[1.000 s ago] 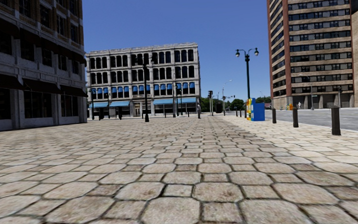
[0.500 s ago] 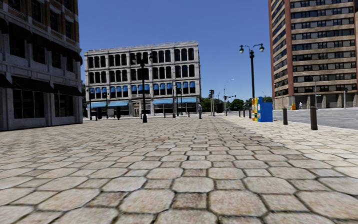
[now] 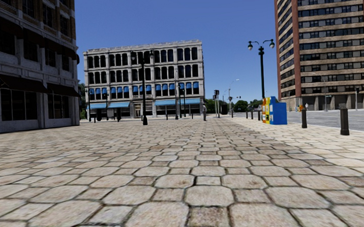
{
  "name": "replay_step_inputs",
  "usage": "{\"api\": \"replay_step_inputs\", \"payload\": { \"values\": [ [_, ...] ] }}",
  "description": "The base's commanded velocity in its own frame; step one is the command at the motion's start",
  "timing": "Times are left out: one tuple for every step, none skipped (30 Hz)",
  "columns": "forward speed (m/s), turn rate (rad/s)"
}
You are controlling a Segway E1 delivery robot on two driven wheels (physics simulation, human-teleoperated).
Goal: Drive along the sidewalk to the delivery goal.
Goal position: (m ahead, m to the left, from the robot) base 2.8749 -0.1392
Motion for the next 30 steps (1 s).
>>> {"api": "replay_step_inputs", "payload": {
  "values": [
    [2.0, 0.0],
    [2.0, 0.0],
    [2.0, 0.0],
    [2.0, 0.0],
    [2.0, 0.0],
    [2.0, 0.0],
    [2.0, 0.0],
    [2.0, 0.0],
    [2.0, 0.0],
    [2.0, 0.0],
    [2.0, 0.0],
    [2.0, 0.0],
    [2.0, 0.0],
    [2.0, 0.0],
    [2.0, -0.09],
    [2.0, -0.18],
    [2.0, -0.2],
    [2.0, -0.2],
    [2.0, -0.21],
    [2.0, -0.22],
    [2.0, -0.22],
    [2.0, -0.22],
    [2.0, -0.22],
    [2.0, -0.22],
    [2.0, -0.22],
    [2.0, -0.22],
    [2.0, -0.22],
    [2.0, -0.22],
    [2.0, -0.22],
    [2.0, -0.22]
  ]
}}
